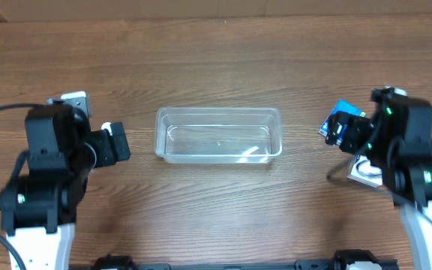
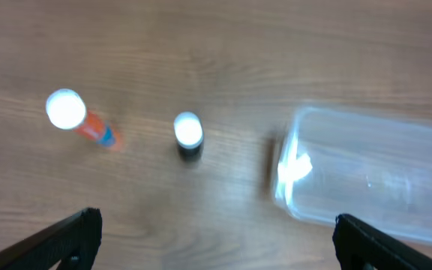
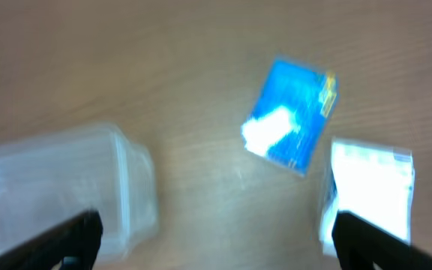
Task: Pack container
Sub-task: 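Grasp the black bottle with the left gripper and lower it into the container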
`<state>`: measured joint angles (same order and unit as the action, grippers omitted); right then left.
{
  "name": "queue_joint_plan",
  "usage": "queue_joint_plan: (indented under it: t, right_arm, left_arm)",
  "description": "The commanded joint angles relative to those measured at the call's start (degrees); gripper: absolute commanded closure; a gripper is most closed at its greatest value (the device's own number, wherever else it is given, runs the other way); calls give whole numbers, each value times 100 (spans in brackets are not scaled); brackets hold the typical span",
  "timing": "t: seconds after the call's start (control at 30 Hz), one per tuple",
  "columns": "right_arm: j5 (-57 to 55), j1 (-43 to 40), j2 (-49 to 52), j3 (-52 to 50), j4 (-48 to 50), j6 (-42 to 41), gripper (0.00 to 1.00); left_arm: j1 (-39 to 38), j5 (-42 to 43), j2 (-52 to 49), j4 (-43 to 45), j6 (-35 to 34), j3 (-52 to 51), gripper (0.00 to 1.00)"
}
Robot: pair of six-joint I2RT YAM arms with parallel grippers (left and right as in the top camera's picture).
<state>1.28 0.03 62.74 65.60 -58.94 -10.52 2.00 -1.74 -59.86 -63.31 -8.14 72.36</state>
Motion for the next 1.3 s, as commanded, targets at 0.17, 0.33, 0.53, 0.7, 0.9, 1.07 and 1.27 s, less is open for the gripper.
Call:
queue_joint_plan:
  t: [0.17,0.33,0.53,0.7,0.9,1.07,1.27]
  right_arm:
    - [94,22,1182,723,-442,131,0]
    - [94,22,1182,721,-444,133,0]
    - [92,22,1187,721,-444,133,0]
    - [92,22,1187,721,-444,133,0]
    - [90,22,1187,721,-442,133,0]
    - [90,22,1187,721,-439,133,0]
    - [94,22,1187,721,-417,133,0]
  left_arm:
    - [35,-175,-1027,-173,125,721,0]
    - [35,-527,-2295,-46,-131,721,0]
    - [393,-216,-3639,291,-79,721,0]
    - [660,175,-4400,734,140,721,0]
    - [656,175,-4513,831,192,721,49]
    - [651,177,-4507,754,186,726,73]
    - [326,168,-4162,74,20,1412,91]
